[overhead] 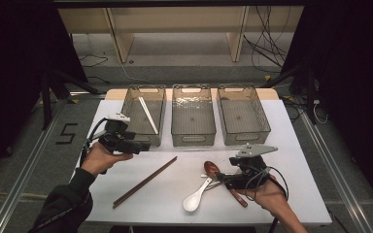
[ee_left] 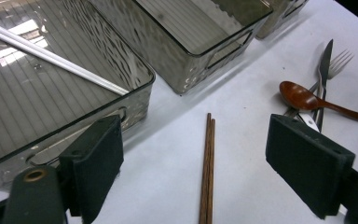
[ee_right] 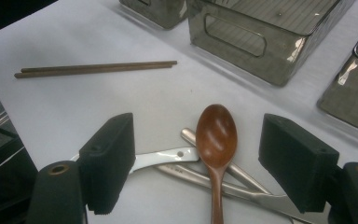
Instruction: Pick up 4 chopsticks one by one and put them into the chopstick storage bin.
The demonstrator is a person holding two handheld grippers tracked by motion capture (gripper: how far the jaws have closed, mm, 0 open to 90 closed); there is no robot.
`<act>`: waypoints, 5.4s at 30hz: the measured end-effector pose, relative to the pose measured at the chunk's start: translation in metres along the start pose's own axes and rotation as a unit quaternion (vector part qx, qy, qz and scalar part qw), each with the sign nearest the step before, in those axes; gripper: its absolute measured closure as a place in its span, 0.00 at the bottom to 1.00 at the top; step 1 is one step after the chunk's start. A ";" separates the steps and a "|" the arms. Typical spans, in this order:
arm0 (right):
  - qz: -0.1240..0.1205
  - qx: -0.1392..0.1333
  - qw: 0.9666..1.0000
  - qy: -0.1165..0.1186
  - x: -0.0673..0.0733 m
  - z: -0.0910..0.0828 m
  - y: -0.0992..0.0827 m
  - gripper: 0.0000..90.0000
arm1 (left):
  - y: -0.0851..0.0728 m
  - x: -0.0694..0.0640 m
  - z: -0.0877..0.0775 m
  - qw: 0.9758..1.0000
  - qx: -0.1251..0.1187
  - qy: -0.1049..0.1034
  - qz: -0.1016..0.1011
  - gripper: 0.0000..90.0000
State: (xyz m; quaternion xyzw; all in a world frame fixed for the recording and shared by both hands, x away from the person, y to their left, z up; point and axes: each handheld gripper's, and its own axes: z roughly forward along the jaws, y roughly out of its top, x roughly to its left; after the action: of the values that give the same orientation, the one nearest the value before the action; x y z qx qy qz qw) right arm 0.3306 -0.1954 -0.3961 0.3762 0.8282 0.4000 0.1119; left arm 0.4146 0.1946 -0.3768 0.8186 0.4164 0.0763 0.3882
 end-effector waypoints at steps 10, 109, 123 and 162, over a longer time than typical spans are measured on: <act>-0.001 0.001 1.000 0.001 0.000 0.000 0.000 0.31 | -0.008 -0.005 0.003 0.999 0.046 0.014 0.023 0.21; -0.001 0.003 1.000 0.003 0.000 0.002 0.000 0.31 | -0.043 -0.028 0.029 0.977 0.186 0.003 0.105 0.94; -0.001 0.003 1.000 0.002 0.000 0.002 0.000 0.31 | -0.020 -0.028 0.003 0.989 0.109 -0.006 0.095 0.94; 0.000 0.002 1.000 0.004 -0.001 0.003 0.001 0.31 | 0.058 0.068 -0.012 0.995 -0.041 0.087 0.000 0.94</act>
State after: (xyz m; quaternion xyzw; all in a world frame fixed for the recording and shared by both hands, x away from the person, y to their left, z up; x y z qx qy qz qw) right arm 0.3334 -0.1945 -0.3972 0.3749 0.8295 0.3996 0.1083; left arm 0.4887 0.2311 -0.3411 0.7922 0.4449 0.1641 0.3842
